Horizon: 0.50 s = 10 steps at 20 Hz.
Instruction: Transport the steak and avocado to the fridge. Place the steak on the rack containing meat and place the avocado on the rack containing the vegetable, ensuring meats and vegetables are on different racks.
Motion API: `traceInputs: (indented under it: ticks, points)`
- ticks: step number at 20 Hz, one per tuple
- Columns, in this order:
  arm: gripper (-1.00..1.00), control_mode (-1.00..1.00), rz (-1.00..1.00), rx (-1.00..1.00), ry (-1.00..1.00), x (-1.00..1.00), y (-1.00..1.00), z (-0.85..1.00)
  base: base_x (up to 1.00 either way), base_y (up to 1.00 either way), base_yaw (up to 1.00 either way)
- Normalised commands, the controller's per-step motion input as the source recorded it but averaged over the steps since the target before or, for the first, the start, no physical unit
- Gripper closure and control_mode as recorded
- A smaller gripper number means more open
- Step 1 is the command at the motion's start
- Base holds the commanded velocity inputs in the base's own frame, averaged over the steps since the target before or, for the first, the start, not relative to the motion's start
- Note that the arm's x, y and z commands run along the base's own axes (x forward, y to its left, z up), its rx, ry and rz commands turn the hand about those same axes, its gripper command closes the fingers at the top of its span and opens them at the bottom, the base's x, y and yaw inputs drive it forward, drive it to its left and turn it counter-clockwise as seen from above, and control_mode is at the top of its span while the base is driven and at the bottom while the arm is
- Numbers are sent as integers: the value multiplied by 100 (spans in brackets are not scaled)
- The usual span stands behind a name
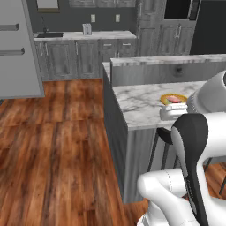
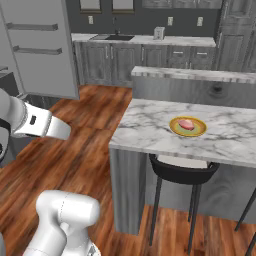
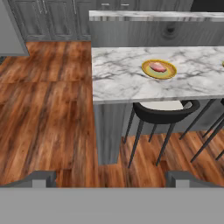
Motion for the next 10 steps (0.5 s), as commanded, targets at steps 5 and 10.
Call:
traceInputs:
  ticks: [5, 10]
  points:
    - [-100, 100, 0, 0, 0, 0, 0, 0, 73, -94, 16]
    - [-100, 100, 0, 0, 0, 0, 0, 0, 53, -95, 22]
